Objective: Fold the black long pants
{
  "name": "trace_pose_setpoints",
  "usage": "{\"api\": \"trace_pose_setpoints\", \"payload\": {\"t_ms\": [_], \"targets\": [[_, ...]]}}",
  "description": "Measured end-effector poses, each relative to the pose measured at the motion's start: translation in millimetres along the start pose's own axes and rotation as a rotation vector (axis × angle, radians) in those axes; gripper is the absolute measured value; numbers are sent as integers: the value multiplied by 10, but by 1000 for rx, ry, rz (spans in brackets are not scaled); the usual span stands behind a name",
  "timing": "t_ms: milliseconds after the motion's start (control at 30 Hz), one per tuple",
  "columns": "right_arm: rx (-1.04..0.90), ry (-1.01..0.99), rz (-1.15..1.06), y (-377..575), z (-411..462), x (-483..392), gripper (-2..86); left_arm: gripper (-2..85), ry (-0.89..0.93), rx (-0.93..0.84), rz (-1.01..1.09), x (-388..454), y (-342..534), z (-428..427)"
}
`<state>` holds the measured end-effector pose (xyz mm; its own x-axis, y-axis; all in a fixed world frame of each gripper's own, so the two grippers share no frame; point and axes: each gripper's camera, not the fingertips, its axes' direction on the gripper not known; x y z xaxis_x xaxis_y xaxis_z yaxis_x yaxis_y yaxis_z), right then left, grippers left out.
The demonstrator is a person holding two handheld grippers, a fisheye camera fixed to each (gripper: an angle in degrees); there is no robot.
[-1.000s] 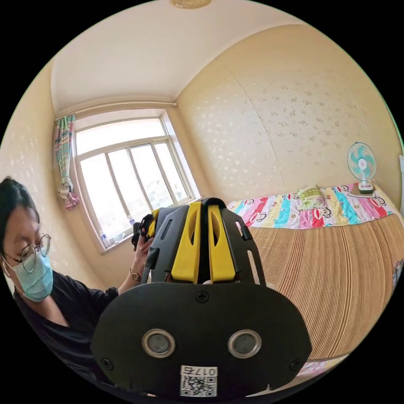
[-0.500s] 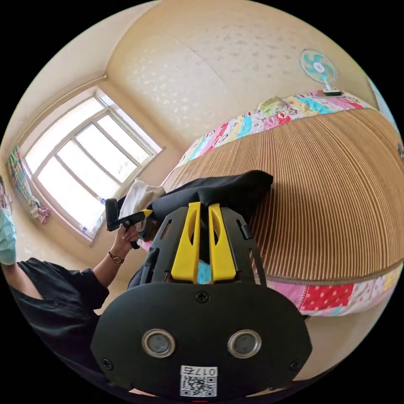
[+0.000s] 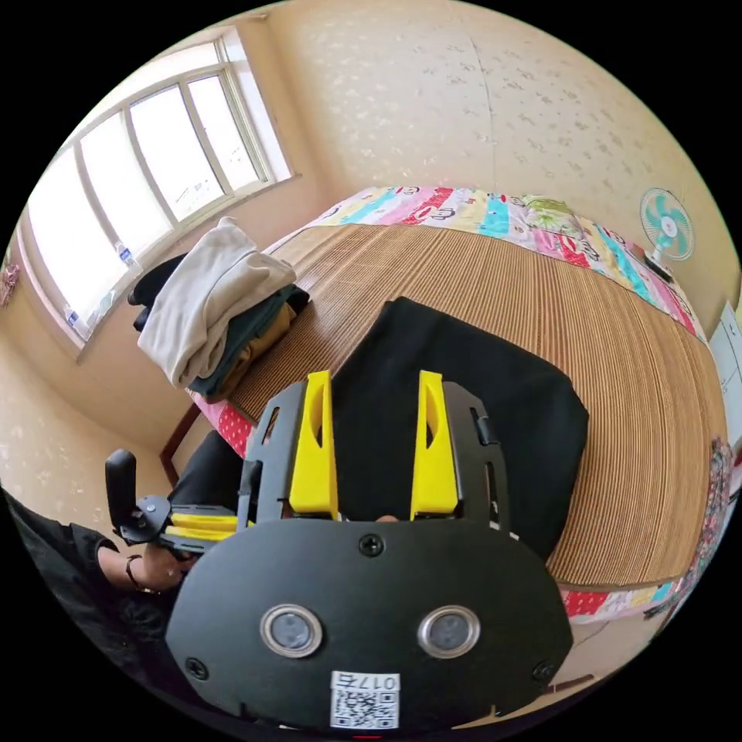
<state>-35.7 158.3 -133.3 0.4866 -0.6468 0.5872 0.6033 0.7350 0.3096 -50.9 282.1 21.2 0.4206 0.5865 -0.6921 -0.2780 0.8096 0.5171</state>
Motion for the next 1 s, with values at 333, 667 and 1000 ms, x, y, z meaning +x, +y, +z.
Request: {"api": "trace_pose_setpoints", "payload": {"t_ms": [333,667,1000], "targets": [[-191,468,-278,137,1332,-515,125,-2,36,-39,46,204,348,256],[-204,679,-15,1070,198,2450,114,49,99,-37,-10,-128,329,355],[-455,715,474,2324,-969,4150,141,62,26,-7,-8,-177,309,338]]}}
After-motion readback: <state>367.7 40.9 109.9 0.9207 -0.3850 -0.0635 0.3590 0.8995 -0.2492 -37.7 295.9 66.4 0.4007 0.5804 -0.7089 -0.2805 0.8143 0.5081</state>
